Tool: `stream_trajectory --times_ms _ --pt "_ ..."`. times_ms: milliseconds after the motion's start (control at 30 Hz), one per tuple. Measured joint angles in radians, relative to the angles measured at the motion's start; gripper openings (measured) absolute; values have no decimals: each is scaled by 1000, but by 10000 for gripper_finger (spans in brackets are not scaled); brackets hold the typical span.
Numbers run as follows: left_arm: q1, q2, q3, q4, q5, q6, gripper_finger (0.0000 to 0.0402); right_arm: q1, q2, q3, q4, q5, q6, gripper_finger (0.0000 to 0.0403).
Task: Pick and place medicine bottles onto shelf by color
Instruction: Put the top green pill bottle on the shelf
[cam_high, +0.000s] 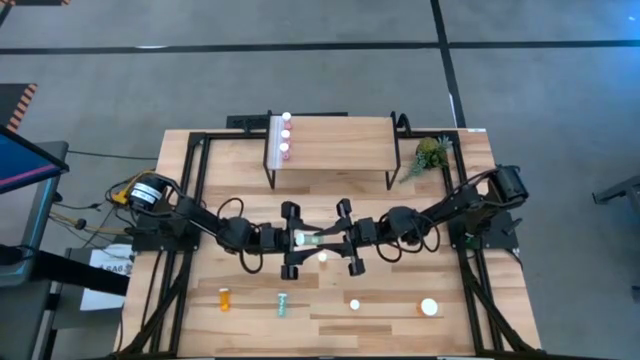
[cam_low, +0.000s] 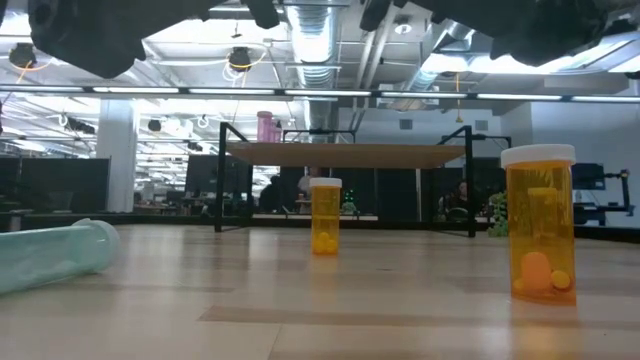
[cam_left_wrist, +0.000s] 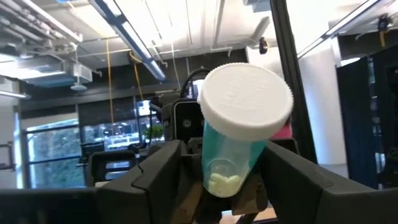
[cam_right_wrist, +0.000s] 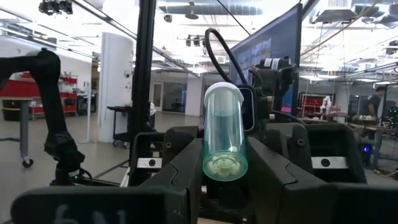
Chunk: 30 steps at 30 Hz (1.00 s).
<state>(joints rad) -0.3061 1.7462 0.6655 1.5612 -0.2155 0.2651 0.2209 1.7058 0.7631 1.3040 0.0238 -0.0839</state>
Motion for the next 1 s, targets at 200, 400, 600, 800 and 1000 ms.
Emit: stream_trajectory --times_ms 200,400,600,800,1000 --pt "-10 -4 0 -1 -25 13 180 1 0 0 13 1 -14 118" --pt "-22 -46 -20 1 -17 38 177 1 0 0 14 1 -15 118" --pt "-18 -106 -96 1 -16 4 177 1 0 0 20 4 -19 118" --pt "-17 -109 -105 -2 -2 -20 177 -2 0 0 31 4 -20 118" --pt "6 -109 -99 -2 29 -43 177 -1 0 0 30 4 -22 118"
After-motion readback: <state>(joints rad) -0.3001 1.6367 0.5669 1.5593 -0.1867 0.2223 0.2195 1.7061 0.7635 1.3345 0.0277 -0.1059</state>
